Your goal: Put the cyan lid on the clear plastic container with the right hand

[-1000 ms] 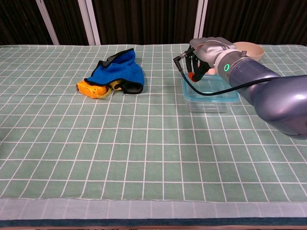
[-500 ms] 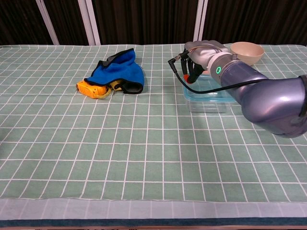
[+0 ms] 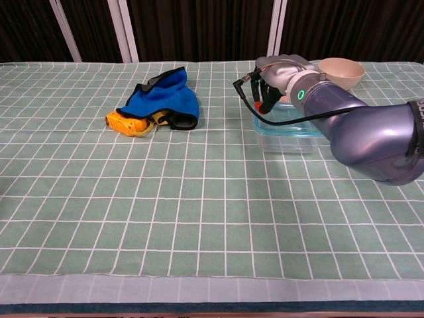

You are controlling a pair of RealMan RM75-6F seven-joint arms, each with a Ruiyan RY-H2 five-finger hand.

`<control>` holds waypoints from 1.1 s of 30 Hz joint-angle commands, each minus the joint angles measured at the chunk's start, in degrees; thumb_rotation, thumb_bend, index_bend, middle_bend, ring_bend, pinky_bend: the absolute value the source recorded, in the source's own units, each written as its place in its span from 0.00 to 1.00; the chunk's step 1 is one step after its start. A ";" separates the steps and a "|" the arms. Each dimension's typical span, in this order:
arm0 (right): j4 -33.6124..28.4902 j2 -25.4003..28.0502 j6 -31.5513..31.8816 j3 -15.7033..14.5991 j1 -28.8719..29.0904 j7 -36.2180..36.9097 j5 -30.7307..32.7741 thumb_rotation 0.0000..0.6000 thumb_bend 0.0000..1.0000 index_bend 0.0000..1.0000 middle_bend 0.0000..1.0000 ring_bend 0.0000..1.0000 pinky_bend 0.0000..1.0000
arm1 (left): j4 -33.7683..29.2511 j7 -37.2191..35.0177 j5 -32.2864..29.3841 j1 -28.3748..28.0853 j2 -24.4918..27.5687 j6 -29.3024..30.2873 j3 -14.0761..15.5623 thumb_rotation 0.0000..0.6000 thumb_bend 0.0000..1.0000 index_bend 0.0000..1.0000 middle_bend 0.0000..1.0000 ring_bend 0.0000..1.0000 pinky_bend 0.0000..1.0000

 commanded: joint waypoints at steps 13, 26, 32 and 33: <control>-1.53 1.65 -0.04 -0.81 -1.03 -0.32 -0.54 1.00 0.48 0.70 0.57 0.25 0.00 | -0.16 0.12 -0.22 -0.07 0.07 -0.31 -0.01 1.00 0.52 0.15 0.00 0.00 0.00; -0.57 1.01 -0.55 -1.93 -1.77 0.50 -1.22 1.00 0.48 0.70 0.57 0.25 0.00 | -0.24 0.23 -0.31 -0.05 0.09 -0.35 -0.01 1.00 0.52 0.15 0.00 0.00 0.00; 0.79 0.24 -0.78 -1.94 -1.70 1.29 -1.63 1.00 0.48 0.70 0.57 0.25 0.00 | -0.15 0.23 -0.24 -0.04 0.04 -0.32 -0.02 1.00 0.52 0.15 0.00 0.00 0.00; 0.99 0.12 -0.90 -1.97 -1.69 1.36 -1.67 1.00 0.48 0.70 0.57 0.25 0.00 | -0.16 0.23 -0.27 -0.05 0.05 -0.35 -0.02 1.00 0.52 0.15 0.00 0.00 0.00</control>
